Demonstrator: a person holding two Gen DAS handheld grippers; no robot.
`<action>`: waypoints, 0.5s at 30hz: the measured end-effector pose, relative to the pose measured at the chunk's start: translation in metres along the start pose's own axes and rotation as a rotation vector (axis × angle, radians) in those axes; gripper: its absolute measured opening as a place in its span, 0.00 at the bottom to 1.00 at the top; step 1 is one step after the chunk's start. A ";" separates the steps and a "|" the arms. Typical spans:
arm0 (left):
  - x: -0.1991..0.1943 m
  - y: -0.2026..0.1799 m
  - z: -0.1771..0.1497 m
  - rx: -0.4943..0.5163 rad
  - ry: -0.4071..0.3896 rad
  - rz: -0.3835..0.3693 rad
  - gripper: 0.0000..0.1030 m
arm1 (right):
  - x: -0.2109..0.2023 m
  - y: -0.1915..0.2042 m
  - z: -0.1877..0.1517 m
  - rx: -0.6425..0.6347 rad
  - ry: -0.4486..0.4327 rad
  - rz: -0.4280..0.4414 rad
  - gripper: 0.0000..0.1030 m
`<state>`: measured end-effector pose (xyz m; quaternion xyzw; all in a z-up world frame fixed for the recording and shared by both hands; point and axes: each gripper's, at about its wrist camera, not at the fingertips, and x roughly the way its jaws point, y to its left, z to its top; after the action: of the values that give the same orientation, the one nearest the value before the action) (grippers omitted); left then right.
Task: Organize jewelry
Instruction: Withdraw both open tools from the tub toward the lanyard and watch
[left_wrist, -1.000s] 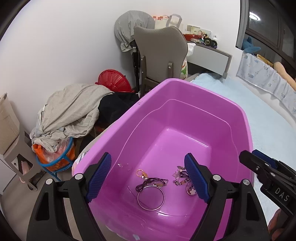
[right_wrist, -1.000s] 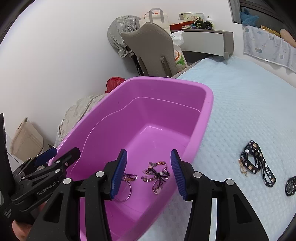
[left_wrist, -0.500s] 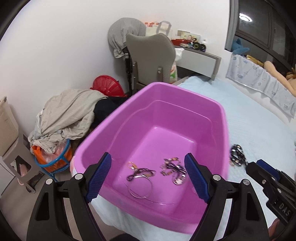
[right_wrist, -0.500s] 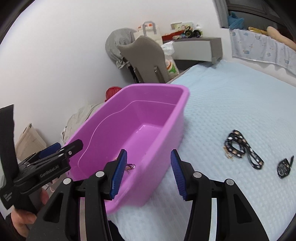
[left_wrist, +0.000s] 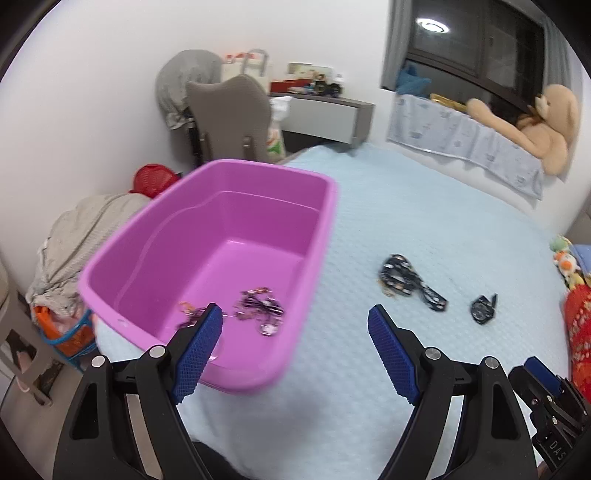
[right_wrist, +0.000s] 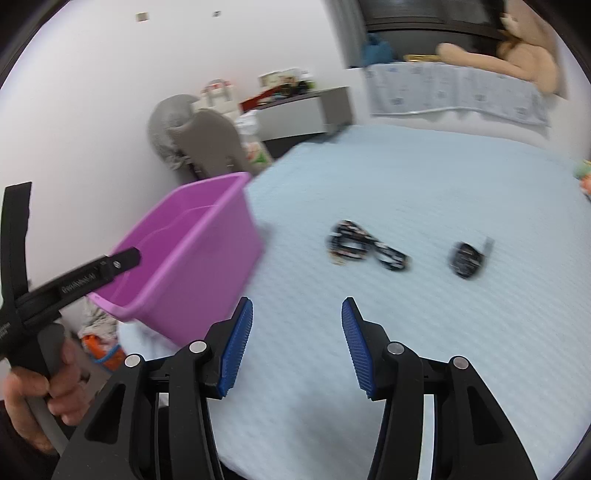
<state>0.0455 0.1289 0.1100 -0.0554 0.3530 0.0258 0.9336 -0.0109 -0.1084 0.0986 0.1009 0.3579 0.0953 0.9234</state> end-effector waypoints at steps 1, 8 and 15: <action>0.000 -0.005 -0.003 0.003 0.003 -0.011 0.77 | -0.004 -0.008 -0.002 0.012 -0.003 -0.012 0.47; 0.014 -0.057 -0.017 0.061 0.042 -0.085 0.77 | -0.031 -0.073 -0.025 0.088 -0.014 -0.132 0.50; 0.039 -0.099 -0.025 0.126 0.069 -0.103 0.80 | -0.025 -0.121 -0.031 0.171 -0.014 -0.189 0.58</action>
<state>0.0672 0.0282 0.0739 -0.0153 0.3827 -0.0465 0.9226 -0.0375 -0.2277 0.0612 0.1459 0.3660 -0.0236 0.9188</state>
